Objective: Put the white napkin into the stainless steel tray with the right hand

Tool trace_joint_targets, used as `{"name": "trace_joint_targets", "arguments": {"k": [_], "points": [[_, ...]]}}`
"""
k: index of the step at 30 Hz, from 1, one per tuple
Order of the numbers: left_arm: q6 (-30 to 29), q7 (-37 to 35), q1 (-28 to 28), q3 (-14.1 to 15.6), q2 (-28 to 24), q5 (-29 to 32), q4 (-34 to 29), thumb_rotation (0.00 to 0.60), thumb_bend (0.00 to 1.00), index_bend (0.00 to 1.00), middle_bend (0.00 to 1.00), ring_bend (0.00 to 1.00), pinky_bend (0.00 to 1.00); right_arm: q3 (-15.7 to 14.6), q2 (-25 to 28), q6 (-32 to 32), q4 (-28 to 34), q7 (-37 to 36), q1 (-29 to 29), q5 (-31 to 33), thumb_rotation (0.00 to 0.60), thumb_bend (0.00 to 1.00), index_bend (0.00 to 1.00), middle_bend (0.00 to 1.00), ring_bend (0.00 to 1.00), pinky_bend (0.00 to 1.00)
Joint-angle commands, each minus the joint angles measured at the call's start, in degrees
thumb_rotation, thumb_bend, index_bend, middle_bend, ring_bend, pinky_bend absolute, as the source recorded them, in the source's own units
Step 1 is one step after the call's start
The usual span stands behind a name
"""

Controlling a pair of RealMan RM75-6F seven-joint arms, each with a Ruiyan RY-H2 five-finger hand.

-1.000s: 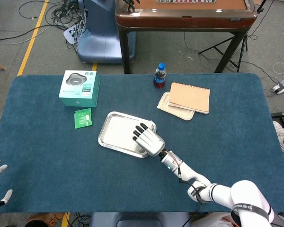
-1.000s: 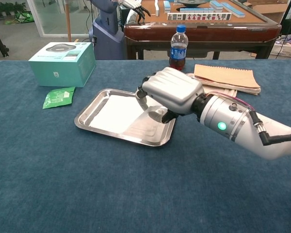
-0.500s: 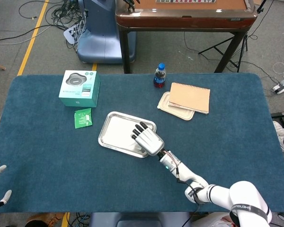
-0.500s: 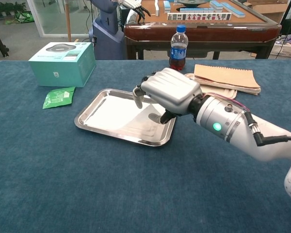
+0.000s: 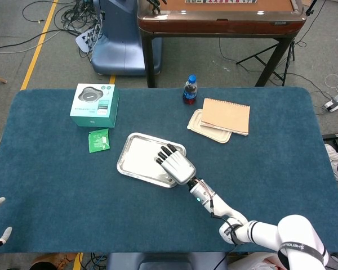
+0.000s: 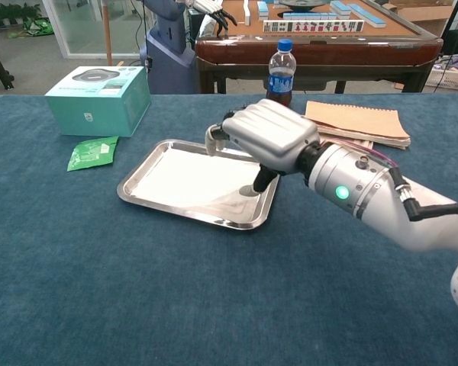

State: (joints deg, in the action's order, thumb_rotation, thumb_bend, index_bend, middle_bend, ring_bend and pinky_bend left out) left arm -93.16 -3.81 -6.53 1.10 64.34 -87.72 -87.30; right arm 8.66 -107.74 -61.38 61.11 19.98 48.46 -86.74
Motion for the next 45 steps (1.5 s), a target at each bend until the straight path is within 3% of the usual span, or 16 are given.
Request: {"name": "trace_joint_targets", "arguments": {"k": [1,9,12,15,18,20,23,28,29,35,45], "points": [[-0.16,-0.02,-0.07,0.00,-0.08,-0.09,-0.06,0.600,0.24,0.20,0.09,0.09,0.00,0.40,1.54,0.30,2.64,1.65,-0.44,0.94,0.600,0.06,0.33,0.31,0.18,0.22],[-0.55,-0.14,-0.34,0.07,-0.25,-0.31,-0.10,0.600,0.24,0.20,0.09,0.09,0.00,0.19,7.08,-0.39,10.89,3.31,-1.91,1.31,0.600,0.06,0.33,0.31,0.18,0.22],[-0.71,-0.10,-0.35,0.06,-0.33,-0.52,-0.20,0.600,0.24,0.20,0.09,0.09,0.00,-0.01,11.71,1.98,18.22,2.55,-2.54,3.17,0.600,0.08,0.33,0.33,0.18,0.21],[-0.83,0.03,-0.34,0.07,-0.43,-0.74,-0.37,0.600,0.24,0.20,0.09,0.09,0.00,-0.67,16.85,3.40,25.24,4.00,-3.11,3.93,0.600,0.16,0.33,0.41,0.27,0.22],[-0.64,0.34,-0.20,0.19,-0.50,-1.04,-0.67,0.600,0.24,0.20,0.09,0.09,0.00,-1.39,20.46,5.13,29.86,7.48,-3.22,5.24,0.600,0.29,0.33,0.57,0.48,0.35],[-0.70,0.51,-0.11,0.20,-0.49,-1.33,-0.88,0.600,0.24,0.20,0.09,0.09,0.00,-1.63,22.12,6.54,32.12,9.17,-2.98,6.40,0.600,0.44,0.33,0.69,0.61,0.58],[-0.86,0.76,-0.08,0.23,-0.48,-1.64,-1.18,0.600,0.24,0.20,0.09,0.09,0.00,-1.96,24.28,8.95,34.78,11.16,-2.45,8.72,0.600,0.61,0.32,0.79,0.73,0.82],[-1.17,1.17,-0.17,0.38,-0.69,-2.08,-1.53,0.600,0.24,0.20,0.09,0.09,0.00,-2.22,26.44,13.37,37.15,14.19,-0.81,14.11,0.600,0.96,0.29,0.92,0.87,0.97],[-1.24,1.25,-0.19,0.42,-0.74,-2.19,-1.62,0.600,0.24,0.20,0.09,0.09,0.00,-2.20,26.73,14.46,37.37,14.73,-0.29,15.54,0.600,0.98,0.29,0.93,0.87,0.98],[-1.75,1.60,-0.39,0.54,-0.84,-2.60,-2.02,0.600,0.24,0.20,0.09,0.09,0.00,-2.47,27.54,19.63,38.79,19.32,4.02,25.61,0.600,1.00,0.29,0.99,0.89,0.99],[-1.20,1.65,-0.28,0.49,-0.68,-2.15,-1.79,0.600,0.24,0.20,0.09,0.09,0.00,-3.60,23.70,17.48,35.53,23.30,8.12,33.51,0.600,1.00,0.29,1.00,0.89,0.99]]}}
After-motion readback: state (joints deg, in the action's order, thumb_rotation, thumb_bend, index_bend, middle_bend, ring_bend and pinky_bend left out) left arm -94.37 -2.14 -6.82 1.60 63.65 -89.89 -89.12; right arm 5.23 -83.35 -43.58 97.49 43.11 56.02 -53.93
